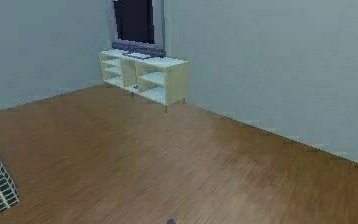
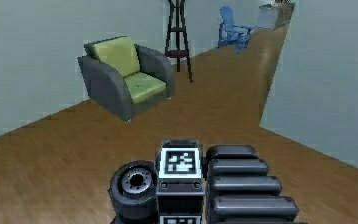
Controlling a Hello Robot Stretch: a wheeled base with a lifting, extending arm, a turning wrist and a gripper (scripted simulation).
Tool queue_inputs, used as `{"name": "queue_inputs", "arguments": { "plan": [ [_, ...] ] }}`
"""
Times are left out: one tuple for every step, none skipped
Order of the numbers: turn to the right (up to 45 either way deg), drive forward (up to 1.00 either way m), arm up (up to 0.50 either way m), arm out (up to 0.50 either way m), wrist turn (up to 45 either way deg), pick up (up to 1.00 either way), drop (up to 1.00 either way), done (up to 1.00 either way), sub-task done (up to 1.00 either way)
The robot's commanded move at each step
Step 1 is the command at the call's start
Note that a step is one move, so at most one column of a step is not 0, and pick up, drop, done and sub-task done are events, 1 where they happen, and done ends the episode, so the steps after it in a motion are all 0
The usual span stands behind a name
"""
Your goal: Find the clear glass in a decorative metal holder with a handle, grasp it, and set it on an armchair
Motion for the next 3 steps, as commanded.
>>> {"name": "queue_inputs", "arguments": {
  "plan": [
    [0.0, 0.95, 0.00, 0.00, 0.0, 0.00, 0.00, 0.00, 0.00],
    [-45.0, 0.00, 0.00, 0.00, 0.0, 0.00, 0.00, 0.00, 0.00],
    [-9.0, 0.00, 0.00, 0.00, 0.0, 0.00, 0.00, 0.00, 0.00]
  ]
}}
